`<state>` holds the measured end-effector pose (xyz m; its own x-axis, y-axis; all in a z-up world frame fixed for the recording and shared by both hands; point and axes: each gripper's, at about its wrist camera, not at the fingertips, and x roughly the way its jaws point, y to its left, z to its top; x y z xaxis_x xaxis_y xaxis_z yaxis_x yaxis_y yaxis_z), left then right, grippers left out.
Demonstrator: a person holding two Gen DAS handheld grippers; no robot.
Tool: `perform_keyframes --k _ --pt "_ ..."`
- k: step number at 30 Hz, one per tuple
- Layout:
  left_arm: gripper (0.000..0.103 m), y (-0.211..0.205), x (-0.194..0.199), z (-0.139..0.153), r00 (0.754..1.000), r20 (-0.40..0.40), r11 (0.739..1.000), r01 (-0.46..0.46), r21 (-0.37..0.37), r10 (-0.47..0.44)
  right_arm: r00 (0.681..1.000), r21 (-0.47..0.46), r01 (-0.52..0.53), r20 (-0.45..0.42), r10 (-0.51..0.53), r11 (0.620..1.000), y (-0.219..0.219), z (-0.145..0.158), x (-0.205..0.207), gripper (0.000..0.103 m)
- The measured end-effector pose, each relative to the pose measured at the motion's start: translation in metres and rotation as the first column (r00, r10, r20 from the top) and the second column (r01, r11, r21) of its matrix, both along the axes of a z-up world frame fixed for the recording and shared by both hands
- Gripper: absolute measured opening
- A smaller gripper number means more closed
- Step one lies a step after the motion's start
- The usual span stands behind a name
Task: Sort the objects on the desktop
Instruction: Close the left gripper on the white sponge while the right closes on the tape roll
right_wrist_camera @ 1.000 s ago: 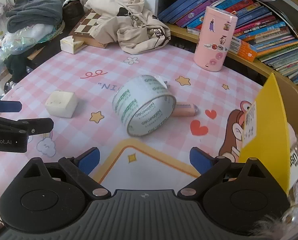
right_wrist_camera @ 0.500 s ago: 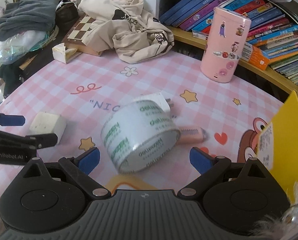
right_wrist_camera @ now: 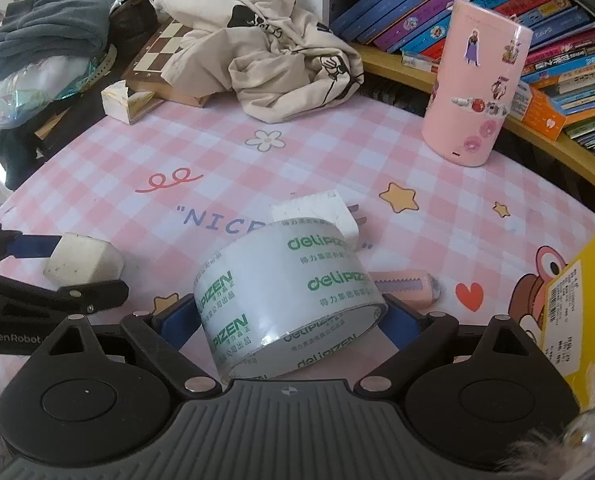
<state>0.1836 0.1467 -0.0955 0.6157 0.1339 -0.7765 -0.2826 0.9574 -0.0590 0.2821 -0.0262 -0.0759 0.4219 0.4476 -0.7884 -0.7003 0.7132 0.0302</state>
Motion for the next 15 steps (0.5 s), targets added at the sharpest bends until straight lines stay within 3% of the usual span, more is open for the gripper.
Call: perform_keyframes --k 6,15 --pt "0.053 0.002 -0.001 0.005 1.000 0.015 1.000 0.002 -0.025 -0.001 1.000 0.011 -0.019 0.013 0.019 1.000 -0.002 0.001 -0.004 0.093" --pt "0.048 0.006 -0.013 0.017 0.998 0.050 0.996 -0.022 -0.091 0.026 0.999 0.033 -0.027 0.048 0.025 0.999 -0.014 0.018 -0.021 0.093"
